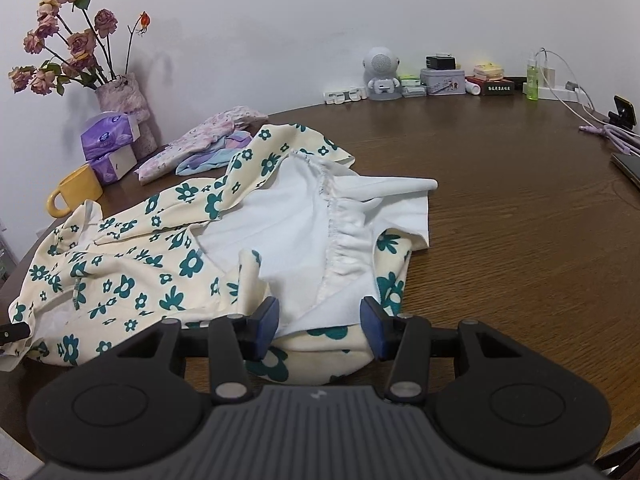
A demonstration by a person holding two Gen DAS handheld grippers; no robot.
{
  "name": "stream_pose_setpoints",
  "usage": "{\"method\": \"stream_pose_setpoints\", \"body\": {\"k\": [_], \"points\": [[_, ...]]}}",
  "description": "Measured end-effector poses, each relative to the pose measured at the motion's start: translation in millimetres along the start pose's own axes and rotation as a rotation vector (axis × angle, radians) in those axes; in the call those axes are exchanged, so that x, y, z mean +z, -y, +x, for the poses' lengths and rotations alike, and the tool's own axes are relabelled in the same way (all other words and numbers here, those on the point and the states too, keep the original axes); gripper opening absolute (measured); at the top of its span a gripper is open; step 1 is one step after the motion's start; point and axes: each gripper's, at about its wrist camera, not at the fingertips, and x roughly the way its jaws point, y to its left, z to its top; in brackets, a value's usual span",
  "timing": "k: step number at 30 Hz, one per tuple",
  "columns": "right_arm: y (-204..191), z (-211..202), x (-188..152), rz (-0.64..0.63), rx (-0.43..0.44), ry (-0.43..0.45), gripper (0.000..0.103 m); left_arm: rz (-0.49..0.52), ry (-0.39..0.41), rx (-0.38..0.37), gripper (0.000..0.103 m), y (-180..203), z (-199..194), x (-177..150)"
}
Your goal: Fold clothes
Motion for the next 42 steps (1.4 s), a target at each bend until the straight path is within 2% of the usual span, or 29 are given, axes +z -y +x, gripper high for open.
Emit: {"method": "stream_pose_setpoints", "body": {"k": [3,7,13,15,17,18,19,20,21,23,31,35,42], "points": [[1.5,-11.1,1.3,0.015,0.026,0.043,0.046,0.002,0.003,0.000,0.035,1.9,-2.8,-0.5],[-3.0,-25.1,4.2,-0.016,0.069,0.085,0.046,0.013,0.001,-0.010,0.040,6.8,-6.5,0.2],[-14.8,-23.8,-1.7,-0.093,0.089,0.034,0.046,0.073,-0.010,0.005,0.043,17.2,-7.5,-3.6],[-17.7,-19.8,-5.8,-0.116,0.077,0.009,0.046,0.082,-0.019,0.019,0.042,19.0,-5.1,-5.4],[-20.1,-16.3,-8.5,-0.144,0.067,-0.015,0.045,0.097,-0.019,0.029,0.031,20.2,-5.3,-6.0],[-20.9,-15.4,-8.8,-0.162,0.064,-0.021,0.041,0.112,-0.016,0.037,0.028,21.4,-5.6,-6.2],[-20.7,-14.5,-8.3,-0.174,0.063,-0.024,0.036,0.124,-0.015,0.044,0.019,21.9,-4.8,-6.5],[-20.5,-13.5,-7.7,-0.187,0.061,-0.027,0.020,0.136,-0.014,0.052,0.011,22.4,-4.1,-6.8],[-20.3,-12.6,-7.2,-0.199,0.059,-0.029,0.007,0.148,-0.013,0.059,0.010,22.8,-3.4,-7.1],[-16.2,-10.2,-3.4,-0.205,0.046,-0.025,0.005,0.154,-0.006,0.062,0.008,21.4,-3.3,-7.4],[-7.5,3.7,28.7,-0.190,0.012,0.056,0.004,0.159,0.015,0.104,0.007,14.1,-8.3,-4.5],[-8.8,25.1,35.5,-0.196,0.008,0.032,0.004,0.160,0.019,0.126,0.007,11.4,-10.2,-3.4],[-5.8,43.0,24.5,-0.177,0.011,-0.032,0.004,0.186,0.042,0.142,0.009,17.9,-17.1,1.1]]}}
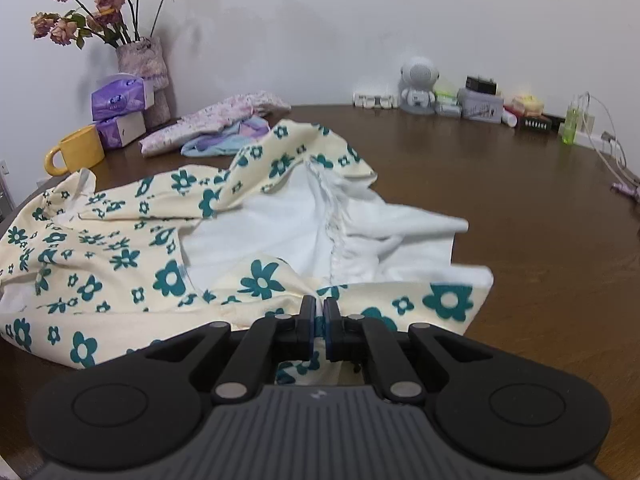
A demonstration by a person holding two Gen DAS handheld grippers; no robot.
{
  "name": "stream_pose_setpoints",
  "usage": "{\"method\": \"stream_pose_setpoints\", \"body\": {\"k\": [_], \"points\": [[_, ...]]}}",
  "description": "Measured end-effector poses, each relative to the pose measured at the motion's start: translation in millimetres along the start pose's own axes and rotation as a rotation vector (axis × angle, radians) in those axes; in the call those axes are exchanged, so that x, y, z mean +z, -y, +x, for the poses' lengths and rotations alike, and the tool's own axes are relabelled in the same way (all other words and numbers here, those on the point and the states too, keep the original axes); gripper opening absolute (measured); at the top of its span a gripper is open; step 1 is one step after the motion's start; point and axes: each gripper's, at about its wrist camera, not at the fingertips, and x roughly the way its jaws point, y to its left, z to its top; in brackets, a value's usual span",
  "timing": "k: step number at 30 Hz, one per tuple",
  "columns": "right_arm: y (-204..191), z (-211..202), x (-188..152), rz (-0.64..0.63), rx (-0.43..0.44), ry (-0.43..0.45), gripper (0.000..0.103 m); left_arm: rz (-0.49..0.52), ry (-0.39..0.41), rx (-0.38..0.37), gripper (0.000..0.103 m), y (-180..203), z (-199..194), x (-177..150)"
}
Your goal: Fold clothes
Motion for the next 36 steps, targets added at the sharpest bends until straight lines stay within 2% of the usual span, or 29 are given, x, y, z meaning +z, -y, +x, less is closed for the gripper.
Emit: {"method": "stream_pose_setpoints", "body": {"k": [3,5,7,11,14,18,24,29,36], "points": [[5.8,-10.2,0.5,0.044,0.027,0.024,0.011,0.017,0.018,0.005,0.014,3.1,-5.2,3.8],[9.3,-23.4,3.4,0.062,0.028,0.060,0.020,0.029,0.031,0.009,0.033,5.1,-8.6,6.3],[11.5,-36.6,6.6,0.069,0.023,0.093,0.028,0.068,0.049,0.011,0.042,10.6,-10.4,10.9],[7.0,-52.9,12.4,0.056,0.064,0.108,0.030,0.167,0.065,-0.016,0.042,24.6,-4.7,21.9],[-14.8,-49.0,14.2,0.012,0.180,0.078,0.030,0.218,0.048,-0.019,0.042,29.9,8.0,24.0],[-64.6,-26.5,18.3,-0.092,0.287,0.020,0.030,0.273,0.023,-0.024,0.042,30.0,21.2,21.3],[-149.6,5.5,25.7,-0.242,0.421,-0.056,0.030,0.340,0.012,-0.072,0.041,17.7,26.4,15.9],[-199.0,23.5,27.8,-0.280,0.444,-0.099,0.030,0.399,0.021,-0.123,0.041,10.9,32.2,14.0],[-226.2,42.1,24.4,-0.277,0.336,-0.138,0.030,0.489,0.043,-0.173,0.041,11.4,41.7,10.2]]}}
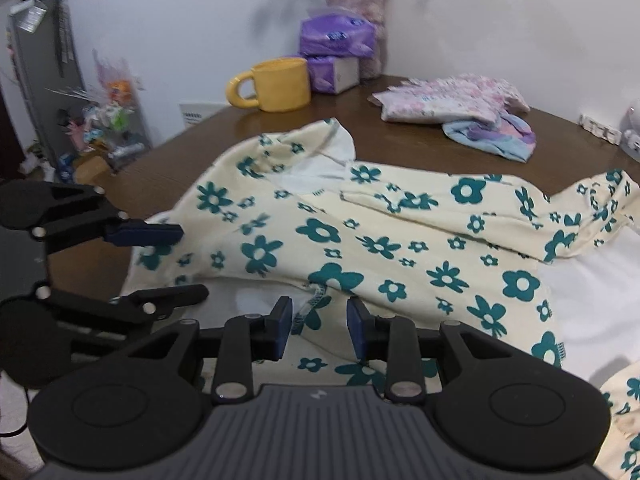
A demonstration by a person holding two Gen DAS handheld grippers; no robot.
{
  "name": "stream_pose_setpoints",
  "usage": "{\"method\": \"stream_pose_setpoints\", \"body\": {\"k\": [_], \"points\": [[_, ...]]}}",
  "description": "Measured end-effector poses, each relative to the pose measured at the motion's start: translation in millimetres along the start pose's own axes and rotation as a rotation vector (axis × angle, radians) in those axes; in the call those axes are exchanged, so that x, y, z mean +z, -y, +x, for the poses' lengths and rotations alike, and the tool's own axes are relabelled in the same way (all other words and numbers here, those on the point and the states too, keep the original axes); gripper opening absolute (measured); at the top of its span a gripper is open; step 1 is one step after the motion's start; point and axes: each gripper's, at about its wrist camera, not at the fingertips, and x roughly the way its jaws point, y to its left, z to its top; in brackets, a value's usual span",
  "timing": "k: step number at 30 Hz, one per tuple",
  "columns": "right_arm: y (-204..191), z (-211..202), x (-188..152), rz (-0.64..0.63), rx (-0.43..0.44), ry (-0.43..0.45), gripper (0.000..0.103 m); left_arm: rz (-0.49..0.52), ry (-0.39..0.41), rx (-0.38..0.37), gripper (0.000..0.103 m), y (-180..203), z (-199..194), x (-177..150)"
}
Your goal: Fold clothes
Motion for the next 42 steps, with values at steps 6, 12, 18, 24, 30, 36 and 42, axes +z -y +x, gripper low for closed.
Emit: {"method": "stream_pose_setpoints", "body": {"k": [6,12,18,24,30,36,42], "points": [[-7.2,7.0,0.5,-0.010,-0.051,-0.014,0.006,0.012,0.024,-0.024,0.016,-2.1,4.6,-3.4],[-5.5,-7.7,-1.9,-0.017,-0.015,0.000,0.002,-0.057,0.066,-0.043,0.005,-15.6,-2.2,-5.5],[-8.7,-28.1,-7.2,-0.086,0.087,-0.002,0.002,-0.126,0.076,-0.060,0.005,-28.0,-14.7,-7.3],[-9.3,-22.8,-14.5,-0.107,0.133,-0.040,0.002,-0.124,0.029,-0.045,0.004,-21.6,-16.2,-14.0],[-6.9,-15.3,-18.6,-0.108,0.153,-0.048,0.003,-0.140,-0.002,-0.030,0.004,-18.4,-11.3,-17.6],[-0.3,-15.6,-22.0,-0.095,0.183,-0.040,0.012,-0.226,-0.030,-0.033,0.009,-23.5,-9.3,-17.1],[39.6,-59.4,-26.1,0.024,0.105,0.102,0.038,-0.408,0.046,-0.055,0.056,-36.7,-29.5,-17.8]]}}
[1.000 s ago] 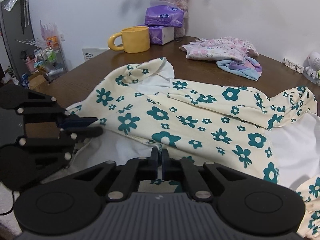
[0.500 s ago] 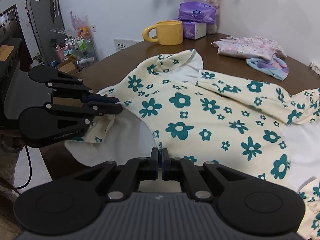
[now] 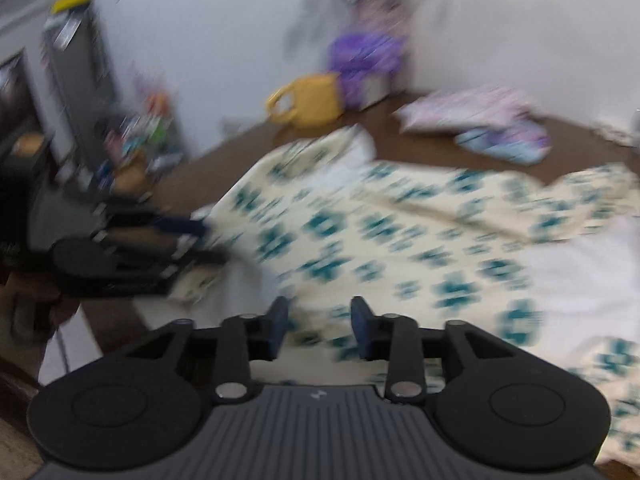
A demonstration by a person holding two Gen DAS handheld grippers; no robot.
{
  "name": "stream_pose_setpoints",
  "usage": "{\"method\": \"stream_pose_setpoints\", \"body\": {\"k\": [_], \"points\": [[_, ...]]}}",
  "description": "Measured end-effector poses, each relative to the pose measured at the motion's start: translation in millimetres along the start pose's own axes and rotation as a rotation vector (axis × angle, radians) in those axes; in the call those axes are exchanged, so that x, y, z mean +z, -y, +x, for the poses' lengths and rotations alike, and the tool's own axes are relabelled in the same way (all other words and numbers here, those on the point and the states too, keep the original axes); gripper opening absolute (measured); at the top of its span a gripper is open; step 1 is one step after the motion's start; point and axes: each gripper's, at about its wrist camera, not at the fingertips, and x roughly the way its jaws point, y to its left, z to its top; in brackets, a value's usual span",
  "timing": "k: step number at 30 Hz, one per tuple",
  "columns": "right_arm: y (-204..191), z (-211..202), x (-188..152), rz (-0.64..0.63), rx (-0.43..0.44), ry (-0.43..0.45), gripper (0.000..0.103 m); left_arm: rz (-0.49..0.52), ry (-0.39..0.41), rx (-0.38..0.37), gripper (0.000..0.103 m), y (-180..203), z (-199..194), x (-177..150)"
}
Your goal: Fold clothes
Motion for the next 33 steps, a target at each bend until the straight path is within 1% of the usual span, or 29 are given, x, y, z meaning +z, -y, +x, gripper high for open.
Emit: {"method": "stream_pose_setpoints", "body": {"k": [3,5,8,9,10,11,12,14,15,17,19,23,24,25,26,27,29,31,33], "points": [[39.8,-33.2,-5.1,0.115,-0.129,0.070,0.039,-0.128,0.048,0.001,0.059,-8.3,-8.0,4.1],[69.7,-53.8,-13.0,0.197,-0.238,0.101,0.039,-0.237,0.070,0.017,0.066,-18.6,-6.1,5.6],[107.6,-76.6,-28.4,0.284,-0.393,0.127,0.039,-0.425,0.047,0.095,0.066,-37.3,5.0,4.7],[119.5,-83.5,-33.7,0.310,-0.443,0.134,0.039,-0.463,0.045,0.100,0.066,-41.2,7.4,3.8],[131.4,-90.4,-39.1,0.335,-0.494,0.141,0.039,-0.499,0.043,0.104,0.065,-44.7,9.8,3.0],[141.7,-96.2,-44.5,0.357,-0.534,0.144,0.040,-0.514,0.037,0.113,0.065,-44.8,11.4,2.8],[149.5,-100.1,-50.1,0.374,-0.557,0.142,0.041,-0.527,0.031,0.121,0.065,-44.6,13.0,2.7],[165.1,-108.0,-61.2,0.407,-0.604,0.138,0.042,-0.518,0.017,0.146,0.066,-39.5,15.1,3.2],[172.3,-112.1,-66.7,0.424,-0.618,0.137,0.045,-0.513,0.012,0.155,0.066,-37.2,15.6,3.0],[185.0,-116.2,-75.7,0.457,-0.613,0.136,0.047,-0.503,0.003,0.174,0.066,-32.4,16.7,2.4],[195.2,-114.2,-80.9,0.486,-0.598,0.136,0.047,-0.492,-0.007,0.193,0.066,-27.7,17.7,1.9],[212.2,-103.6,-84.4,0.554,-0.498,0.136,0.047,-0.472,-0.026,0.230,0.065,-18.4,19.8,0.9],[214.6,-100.7,-85.0,0.571,-0.477,0.137,0.043,-0.467,-0.029,0.235,0.064,-17.6,20.8,0.8],[216.7,-98.4,-85.6,0.580,-0.462,0.138,0.036,-0.461,-0.032,0.241,0.061,-16.9,21.7,0.7],[218.2,-97.2,-86.4,0.585,-0.448,0.140,0.015,-0.454,-0.038,0.252,0.053,-15.9,22.9,0.6],[219.1,-96.9,-87.2,0.588,-0.436,0.144,0.004,-0.441,-0.045,0.264,0.047,-14.9,23.8,0.6],[219.2,-100.4,-88.3,0.593,-0.426,0.161,0.002,-0.411,-0.054,0.276,0.026,-13.2,26.6,0.7],[218.2,-109.9,-89.7,0.596,-0.445,0.186,0.001,-0.403,-0.065,0.253,0.020,-12.4,28.5,-0.1],[217.1,-121.4,-91.2,0.599,-0.473,0.208,0.001,-0.369,-0.069,0.263,0.020,-8.4,31.3,0.5]]}}
